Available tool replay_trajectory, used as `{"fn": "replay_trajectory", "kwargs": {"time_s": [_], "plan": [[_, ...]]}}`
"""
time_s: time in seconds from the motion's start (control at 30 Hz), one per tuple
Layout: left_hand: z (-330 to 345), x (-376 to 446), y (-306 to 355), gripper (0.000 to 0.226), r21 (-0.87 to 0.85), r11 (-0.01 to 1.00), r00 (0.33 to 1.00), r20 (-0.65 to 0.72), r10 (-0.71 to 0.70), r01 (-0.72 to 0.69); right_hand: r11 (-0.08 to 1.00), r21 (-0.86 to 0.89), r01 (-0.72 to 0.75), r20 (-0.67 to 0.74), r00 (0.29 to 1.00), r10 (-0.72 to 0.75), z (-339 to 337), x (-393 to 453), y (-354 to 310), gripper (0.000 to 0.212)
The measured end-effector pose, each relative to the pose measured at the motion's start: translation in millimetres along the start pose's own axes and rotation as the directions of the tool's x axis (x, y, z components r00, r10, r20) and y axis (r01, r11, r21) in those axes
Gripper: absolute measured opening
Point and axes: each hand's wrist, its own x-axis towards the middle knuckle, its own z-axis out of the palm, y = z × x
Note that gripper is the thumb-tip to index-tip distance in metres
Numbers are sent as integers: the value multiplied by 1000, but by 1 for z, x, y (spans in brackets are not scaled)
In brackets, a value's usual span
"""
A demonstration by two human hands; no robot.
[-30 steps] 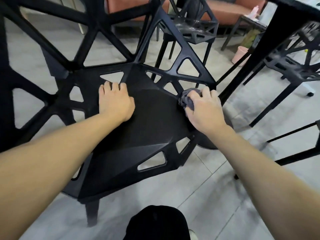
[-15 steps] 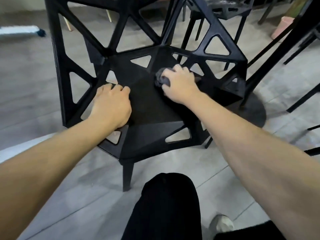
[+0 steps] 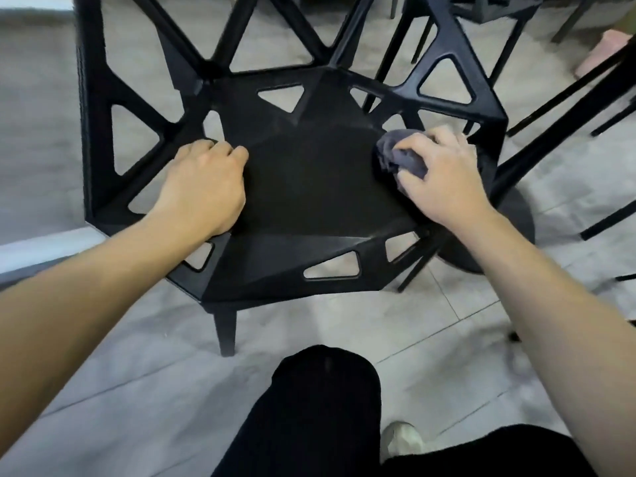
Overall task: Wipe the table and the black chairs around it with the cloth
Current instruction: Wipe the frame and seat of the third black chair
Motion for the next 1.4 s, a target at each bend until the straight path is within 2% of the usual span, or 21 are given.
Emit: {"fn": "replay_trajectory", "kwargs": {"time_s": [0.17, 0.27, 0.33, 0.43, 0.5, 0.57, 0.67, 0.77, 0.83, 0.93, 0.97, 1.0, 1.07, 1.1, 1.13, 1.17, 1.2, 1.23, 1.3, 1.33, 1.4], "plan": [[-1, 0, 8, 33, 20, 1000, 1000, -7, -10, 10, 978, 207, -24, -131, 990, 52, 5, -29, -7, 35], [-8, 6, 16, 32, 48, 996, 997, 24, -78, 77, 957, 289, 17, -204, 978, 44, 2, -60, -44, 33], [-7, 9, 22, 28, 71, 990, 992, 30, -123, 120, 930, 350, 115, -184, 982, -52, 0, -87, -90, 33], [-4, 8, 23, 29, 35, 991, 988, 74, -135, 133, 841, 418, 343, -101, 938, -332, 3, -107, -155, 31], [-5, 7, 18, 35, -42, 994, 985, 144, -91, 98, 788, 429, 442, -88, 889, -450, 6, -101, -163, 26], [-10, -5, 6, 41, -110, 994, 980, 201, -6, 28, 778, 393, 490, -142, 868, -476, 9, -95, -143, 24], [-25, -49, 1, 61, -167, 977, 944, 279, 175, -132, 894, 297, 336, -103, 942, -320, -2, -97, -88, 32], [-43, -91, 17, 73, -173, 972, 898, 385, 215, -158, 982, 188, -21, -79, 996, 36, -11, -86, -28, 43], [-47, -97, 24, 74, -176, 974, 880, 429, 204, -140, 956, 147, -254, -103, 957, 270, -15, -75, -1, 44], [-47, -94, 24, 74, -138, 982, 877, 447, 177, -128, 874, 151, -461, -109, 872, 478, -14, -71, -18, 45], [-49, -94, 25, 74, -132, 984, 871, 463, 165, -116, 864, 159, -477, -111, 861, 496, -15, -74, -37, 44], [-50, -93, 27, 74, -129, 986, 867, 472, 157, -109, 888, 167, -429, -104, 888, 449, -16, -78, -59, 42], [-54, -91, 27, 74, -130, 986, 858, 488, 159, -109, 964, 216, -153, -1, 988, 157, -19, -88, -102, 40], [-57, -88, 24, 75, -134, 985, 846, 509, 161, -106, 966, 256, 25, 64, 997, -43, -21, -91, -115, 40], [-60, -86, 18, 77, -132, 986, 831, 533, 159, -104, 939, 291, 183, 103, 970, -221, -21, -88, -118, 40], [-62, -87, 12, 79, -123, 987, 823, 547, 154, -103, 908, 312, 278, 130, 935, -330, -20, -75, -112, 39], [-63, -87, 7, 80, -110, 989, 816, 559, 145, -100, 907, 300, 294, 155, 924, -351, -15, -58, -101, 39], [-64, -90, 3, 80, -99, 991, 813, 566, 135, -95, 939, 246, 241, 175, 942, -288, -7, -38, -87, 40], [-64, -94, 0, 78, -104, 991, 814, 566, 127, -82, 997, 72, 42, 167, 985, -53, 12, 10, -59, 41], [-63, -94, 0, 78, -113, 990, 812, 569, 133, -82, 999, -1, -53, 167, 985, 53, 19, 32, -48, 44], [-60, -91, 1, 78, -121, 987, 809, 568, 152, -101, 987, -48, -152, 195, 968, 158, 28, 64, -48, 47]]}}
